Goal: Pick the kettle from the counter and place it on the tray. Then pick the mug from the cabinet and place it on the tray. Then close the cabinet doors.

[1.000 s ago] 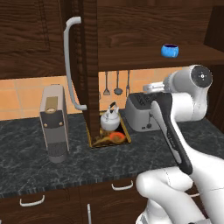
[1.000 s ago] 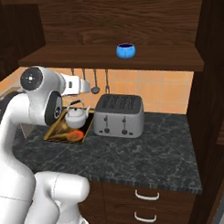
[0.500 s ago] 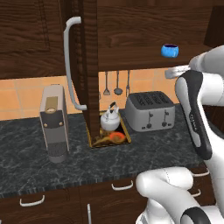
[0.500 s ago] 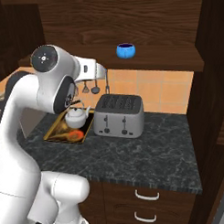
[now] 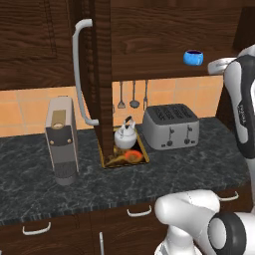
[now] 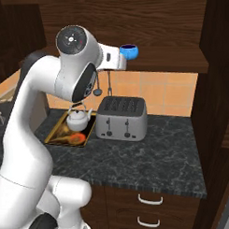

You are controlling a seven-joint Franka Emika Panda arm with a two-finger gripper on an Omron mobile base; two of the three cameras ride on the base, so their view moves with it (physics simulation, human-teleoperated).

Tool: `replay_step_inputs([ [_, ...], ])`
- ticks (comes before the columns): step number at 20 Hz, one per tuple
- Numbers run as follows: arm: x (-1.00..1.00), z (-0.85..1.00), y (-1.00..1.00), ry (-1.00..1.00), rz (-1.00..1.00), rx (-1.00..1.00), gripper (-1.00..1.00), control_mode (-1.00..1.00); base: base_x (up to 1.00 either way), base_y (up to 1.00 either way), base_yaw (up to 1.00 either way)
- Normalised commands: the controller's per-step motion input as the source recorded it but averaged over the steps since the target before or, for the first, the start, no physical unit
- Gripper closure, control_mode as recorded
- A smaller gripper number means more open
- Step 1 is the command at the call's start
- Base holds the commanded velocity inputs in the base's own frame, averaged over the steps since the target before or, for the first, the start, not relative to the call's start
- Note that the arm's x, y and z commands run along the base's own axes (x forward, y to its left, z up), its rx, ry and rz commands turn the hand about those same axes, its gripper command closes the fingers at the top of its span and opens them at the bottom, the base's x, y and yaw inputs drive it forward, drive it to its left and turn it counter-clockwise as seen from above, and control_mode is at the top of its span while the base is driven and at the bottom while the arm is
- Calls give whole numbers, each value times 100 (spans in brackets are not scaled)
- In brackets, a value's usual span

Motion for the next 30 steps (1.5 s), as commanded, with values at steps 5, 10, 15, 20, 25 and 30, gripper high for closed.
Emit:
replay_step_inputs([
  [5, 30, 0, -29, 1, 0, 6, -100, -100, 0, 0, 0],
  [10, 47, 0, -10, 1, 0, 6, -100, -100, 0, 0, 0],
  [15, 57, -5, 0, 0, 0, 1, -100, -100, 0, 0, 0],
  [20, 53, -17, -1, 1, 2, 1, -100, -100, 0, 0, 0],
  [25, 43, -13, -7, 1, 5, 2, -100, -100, 0, 0, 0],
  [30, 30, -3, -17, 0, 3, 0, -100, -100, 0, 0, 0],
])
